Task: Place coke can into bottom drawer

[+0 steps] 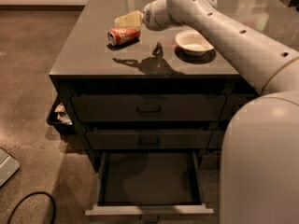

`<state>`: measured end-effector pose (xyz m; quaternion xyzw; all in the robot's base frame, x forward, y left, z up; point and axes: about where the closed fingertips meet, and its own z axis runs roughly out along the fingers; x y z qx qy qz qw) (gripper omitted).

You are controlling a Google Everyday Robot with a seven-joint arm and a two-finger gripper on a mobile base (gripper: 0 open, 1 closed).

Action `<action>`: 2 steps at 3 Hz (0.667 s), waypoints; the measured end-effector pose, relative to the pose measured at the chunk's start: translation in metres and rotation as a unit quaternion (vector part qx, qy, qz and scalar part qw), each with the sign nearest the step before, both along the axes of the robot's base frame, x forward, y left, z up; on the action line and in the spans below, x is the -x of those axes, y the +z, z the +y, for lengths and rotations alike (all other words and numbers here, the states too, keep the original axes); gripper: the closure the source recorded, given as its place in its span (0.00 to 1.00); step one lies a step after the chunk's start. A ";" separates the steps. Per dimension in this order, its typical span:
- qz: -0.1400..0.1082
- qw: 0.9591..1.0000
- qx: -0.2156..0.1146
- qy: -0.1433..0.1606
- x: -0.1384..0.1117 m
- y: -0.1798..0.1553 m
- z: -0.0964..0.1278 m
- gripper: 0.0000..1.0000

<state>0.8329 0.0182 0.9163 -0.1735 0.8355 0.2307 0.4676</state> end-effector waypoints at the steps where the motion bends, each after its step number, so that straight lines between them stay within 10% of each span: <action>1: -0.009 1.000 0.004 0.007 -0.011 -0.007 0.006 0.00; 2: -0.019 1.000 0.010 0.011 -0.020 -0.012 0.011 0.00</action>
Offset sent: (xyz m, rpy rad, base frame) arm 0.0305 0.0126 -0.0128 -0.0374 -0.0688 0.0254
